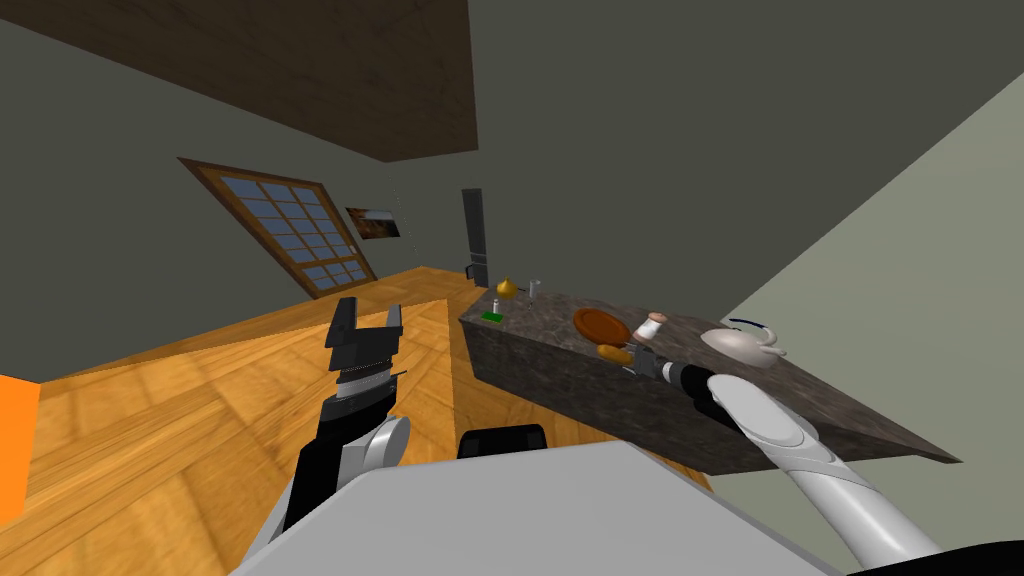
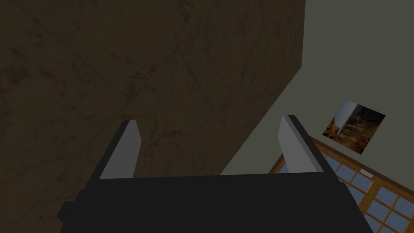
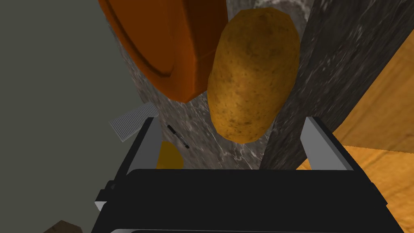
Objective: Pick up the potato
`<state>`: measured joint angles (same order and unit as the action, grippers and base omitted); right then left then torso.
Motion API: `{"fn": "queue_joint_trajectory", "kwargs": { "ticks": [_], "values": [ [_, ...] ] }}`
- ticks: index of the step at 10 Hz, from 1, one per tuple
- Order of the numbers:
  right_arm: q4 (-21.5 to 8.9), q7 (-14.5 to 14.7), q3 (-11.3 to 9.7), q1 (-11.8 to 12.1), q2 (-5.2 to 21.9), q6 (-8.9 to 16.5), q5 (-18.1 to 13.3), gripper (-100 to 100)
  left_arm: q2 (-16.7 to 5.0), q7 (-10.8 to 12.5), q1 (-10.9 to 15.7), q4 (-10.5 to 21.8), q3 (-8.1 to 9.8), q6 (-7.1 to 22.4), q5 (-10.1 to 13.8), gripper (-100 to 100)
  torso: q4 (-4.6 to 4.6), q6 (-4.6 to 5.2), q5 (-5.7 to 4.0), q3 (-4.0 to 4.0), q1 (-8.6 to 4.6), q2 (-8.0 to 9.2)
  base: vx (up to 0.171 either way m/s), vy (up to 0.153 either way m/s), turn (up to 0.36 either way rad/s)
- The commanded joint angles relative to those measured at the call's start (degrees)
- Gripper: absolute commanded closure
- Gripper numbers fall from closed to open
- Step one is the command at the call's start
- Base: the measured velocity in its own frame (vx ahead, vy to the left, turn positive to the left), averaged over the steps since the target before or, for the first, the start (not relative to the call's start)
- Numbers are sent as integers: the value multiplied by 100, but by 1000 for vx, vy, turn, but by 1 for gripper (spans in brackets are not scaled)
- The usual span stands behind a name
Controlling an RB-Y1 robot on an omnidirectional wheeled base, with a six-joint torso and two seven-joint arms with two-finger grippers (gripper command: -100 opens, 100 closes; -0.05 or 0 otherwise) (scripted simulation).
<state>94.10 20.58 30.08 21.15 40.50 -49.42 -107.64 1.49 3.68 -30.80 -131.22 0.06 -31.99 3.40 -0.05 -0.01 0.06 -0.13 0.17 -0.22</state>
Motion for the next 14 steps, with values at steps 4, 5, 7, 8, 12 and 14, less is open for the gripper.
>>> {"fn": "queue_joint_trajectory", "kwargs": {
  "ticks": [4, 5, 7, 8, 12, 14],
  "values": [
    [-240, 49, 144, -3, 173, -120, -563, -100, 0, 0, 0, 0, 0, 0, 0, 0, 0, 1, 0, 0, 5, 0, 57, 73, -20],
    [-341, 73, 202, 7, 237, -171, -780, -100, 0, 0, 0, 0, 0, 0, 0, 0, 1, -1, 0, 2, -1, 3, 59, 75, -15],
    [-435, 95, 253, 19, 290, -218, -975, -100, 0, 0, 0, 0, 0, 0, 0, 0, -2, 0, 2, -6, 10, -11, 83, 80, -27],
    [-520, 112, 295, 33, 335, -261, -1148, -100, 0, 0, 0, 0, 0, 0, 0, 0, -2, 0, 0, -4, 2, -6, 50, 55, -17],
    [-779, 156, 359, 95, 399, -397, -1605, -100, 0, 0, 0, 0, 0, 0, 0, 0, -2, -1, -2, -5, -6, -8, 82, 55, -13],
    [-752, 144, 345, 70, 395, -374, -1570, 0, 0, 0, 0, 0, 0, 0, 0, 0, -2, -1, -3, -3, -14, -3, 30, 15, 0]
  ]
}}
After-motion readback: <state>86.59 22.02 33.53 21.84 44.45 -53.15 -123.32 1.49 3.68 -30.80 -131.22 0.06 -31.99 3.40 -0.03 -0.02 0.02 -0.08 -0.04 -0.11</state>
